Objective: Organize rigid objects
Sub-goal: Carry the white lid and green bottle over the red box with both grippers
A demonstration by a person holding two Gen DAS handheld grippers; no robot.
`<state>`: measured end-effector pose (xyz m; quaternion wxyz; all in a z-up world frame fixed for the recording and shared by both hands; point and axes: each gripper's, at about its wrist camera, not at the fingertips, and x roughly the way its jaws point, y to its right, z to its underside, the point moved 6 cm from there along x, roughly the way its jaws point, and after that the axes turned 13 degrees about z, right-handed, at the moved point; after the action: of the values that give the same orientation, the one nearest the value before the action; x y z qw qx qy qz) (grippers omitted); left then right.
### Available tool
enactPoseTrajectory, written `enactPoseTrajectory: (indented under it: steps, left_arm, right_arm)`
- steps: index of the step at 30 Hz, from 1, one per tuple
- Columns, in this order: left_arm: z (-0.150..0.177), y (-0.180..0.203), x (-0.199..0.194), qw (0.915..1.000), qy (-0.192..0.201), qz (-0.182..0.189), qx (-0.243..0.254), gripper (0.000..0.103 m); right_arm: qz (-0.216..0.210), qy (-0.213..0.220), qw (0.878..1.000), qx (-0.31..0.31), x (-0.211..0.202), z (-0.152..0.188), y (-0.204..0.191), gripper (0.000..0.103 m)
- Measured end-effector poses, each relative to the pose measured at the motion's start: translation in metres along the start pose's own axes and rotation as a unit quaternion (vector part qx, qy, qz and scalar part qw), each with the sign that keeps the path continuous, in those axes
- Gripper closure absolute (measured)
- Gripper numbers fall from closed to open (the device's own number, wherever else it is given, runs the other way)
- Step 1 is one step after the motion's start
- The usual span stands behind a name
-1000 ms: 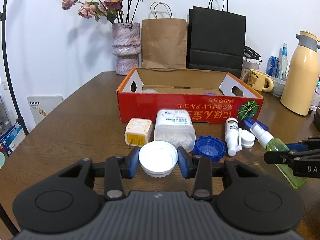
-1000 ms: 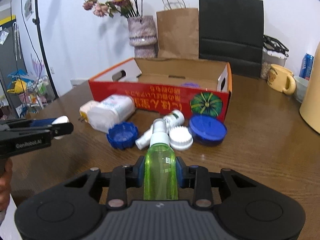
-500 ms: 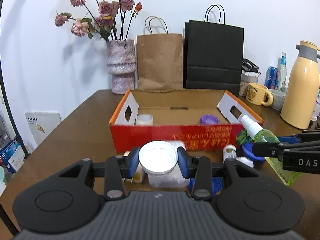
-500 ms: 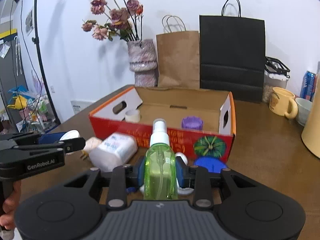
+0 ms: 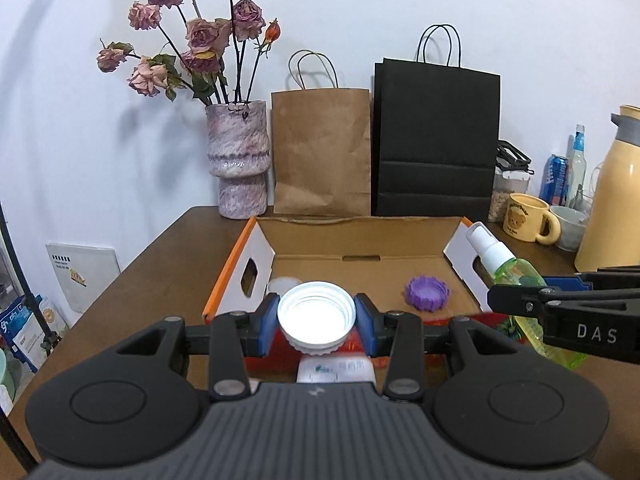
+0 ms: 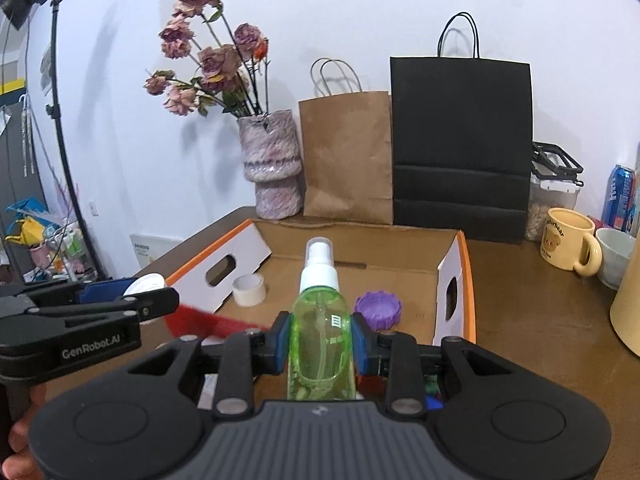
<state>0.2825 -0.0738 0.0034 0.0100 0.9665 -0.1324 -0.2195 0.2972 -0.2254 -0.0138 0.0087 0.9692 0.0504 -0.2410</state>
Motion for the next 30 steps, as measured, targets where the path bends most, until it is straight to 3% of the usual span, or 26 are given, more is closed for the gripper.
enactPoseTrajectory:
  steps: [30]
  left_arm:
    - [-0.047,-0.014,0.119,0.9994,-0.005,-0.023,-0.027,0.062]
  right_arm:
    - [0.059,0.019,0.998,0.03,0.115,-0.039,0.032,0.073]
